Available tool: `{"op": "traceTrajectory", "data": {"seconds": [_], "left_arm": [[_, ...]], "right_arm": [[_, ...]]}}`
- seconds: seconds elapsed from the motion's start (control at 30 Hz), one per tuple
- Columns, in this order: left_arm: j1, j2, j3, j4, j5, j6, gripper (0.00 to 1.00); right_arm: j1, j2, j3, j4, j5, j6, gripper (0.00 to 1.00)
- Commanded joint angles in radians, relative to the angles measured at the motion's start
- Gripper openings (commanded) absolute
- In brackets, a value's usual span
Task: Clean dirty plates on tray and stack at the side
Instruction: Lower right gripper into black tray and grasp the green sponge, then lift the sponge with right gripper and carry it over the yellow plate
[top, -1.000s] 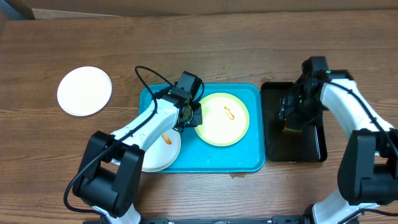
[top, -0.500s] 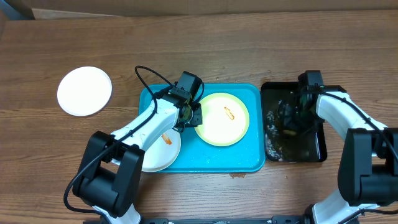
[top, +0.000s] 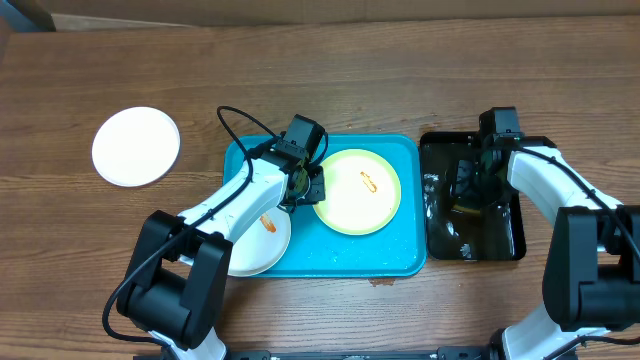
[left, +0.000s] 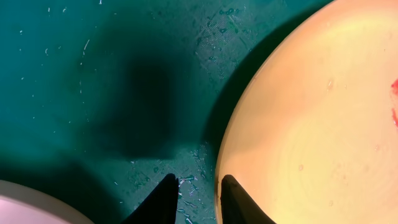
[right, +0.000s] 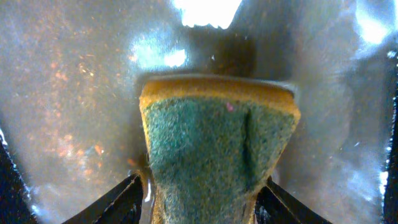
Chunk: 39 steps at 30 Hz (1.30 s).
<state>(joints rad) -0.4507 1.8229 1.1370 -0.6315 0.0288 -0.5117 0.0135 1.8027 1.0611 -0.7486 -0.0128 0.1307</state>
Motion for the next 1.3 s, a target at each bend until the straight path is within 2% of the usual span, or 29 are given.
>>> {"op": "traceTrajectory", "data": {"seconds": [0.0, 0.03, 0.07, 0.1, 0.13, 0.17, 0.23, 0.27, 0.33, 0.4, 0.7, 0.97, 1.03, 1.07, 1.1, 1.13, 1.17, 1.2, 1.27], "left_arm": [[0.002, 0.01, 0.004, -0.001, -0.002, 0.018, 0.26], [0.002, 0.01, 0.004, -0.001, -0.002, 0.018, 0.26], [0.002, 0.01, 0.004, 0.0, -0.002, 0.018, 0.26], [0.002, 0.01, 0.004, 0.0, -0.002, 0.018, 0.26], [0.002, 0.01, 0.004, 0.0, -0.002, 0.018, 0.26], [0.002, 0.01, 0.004, 0.0, -0.002, 0.018, 0.26], [0.002, 0.01, 0.004, -0.002, -0.002, 0.018, 0.26], [0.002, 0.01, 0.004, -0.006, -0.001, 0.018, 0.26], [0.002, 0.01, 0.004, -0.008, 0.002, 0.018, 0.26], [0.002, 0.01, 0.004, -0.01, 0.002, 0.018, 0.26], [0.002, 0.01, 0.004, -0.01, 0.002, 0.018, 0.26], [0.002, 0.01, 0.004, -0.01, 0.005, 0.017, 0.26], [0.002, 0.01, 0.004, -0.01, 0.005, 0.017, 0.26], [0.002, 0.01, 0.004, -0.01, 0.005, 0.017, 0.26], [0.002, 0.01, 0.004, -0.01, 0.005, 0.017, 0.26], [0.002, 0.01, 0.004, -0.01, 0.005, 0.017, 0.26], [0.002, 0.01, 0.004, -0.01, 0.005, 0.017, 0.26], [0.002, 0.01, 0.004, -0.01, 0.005, 0.017, 0.26], [0.002, 0.01, 0.004, -0.01, 0.005, 0.017, 0.26]], "right_arm": [[-0.003, -0.005, -0.005, 0.023, 0.023, 0.001, 0.58], [-0.003, -0.005, -0.014, 0.036, 0.023, 0.001, 0.49], [-0.003, -0.005, -0.02, 0.045, 0.023, 0.001, 0.3], [-0.002, -0.005, -0.021, 0.05, 0.023, 0.001, 0.22], [-0.003, -0.005, -0.021, 0.053, 0.023, 0.001, 0.21], [-0.002, -0.005, -0.021, 0.058, 0.022, 0.0, 0.23], [-0.002, -0.005, -0.017, 0.068, 0.022, 0.0, 0.56], [-0.004, -0.005, -0.001, 0.068, 0.023, 0.0, 0.65], [-0.005, -0.005, 0.02, 0.068, 0.023, 0.0, 0.69], [-0.005, -0.005, 0.038, 0.087, 0.023, 0.0, 0.78], [-0.004, -0.005, 0.038, 0.113, 0.097, 0.001, 0.79], [-0.002, -0.005, 0.038, 0.141, 0.018, 0.005, 0.67], [-0.002, -0.005, 0.038, 0.142, 0.018, 0.004, 0.61], [-0.002, -0.005, 0.038, 0.143, 0.018, 0.004, 0.51], [-0.002, -0.005, 0.038, 0.143, 0.018, 0.004, 0.33], [-0.002, -0.005, 0.038, 0.143, 0.018, 0.004, 0.18], [-0.002, -0.005, 0.038, 0.144, 0.018, 0.004, 0.16], [-0.002, -0.005, 0.038, 0.149, 0.018, 0.004, 0.16], [-0.002, -0.005, 0.038, 0.163, 0.018, 0.004, 0.57]]}}
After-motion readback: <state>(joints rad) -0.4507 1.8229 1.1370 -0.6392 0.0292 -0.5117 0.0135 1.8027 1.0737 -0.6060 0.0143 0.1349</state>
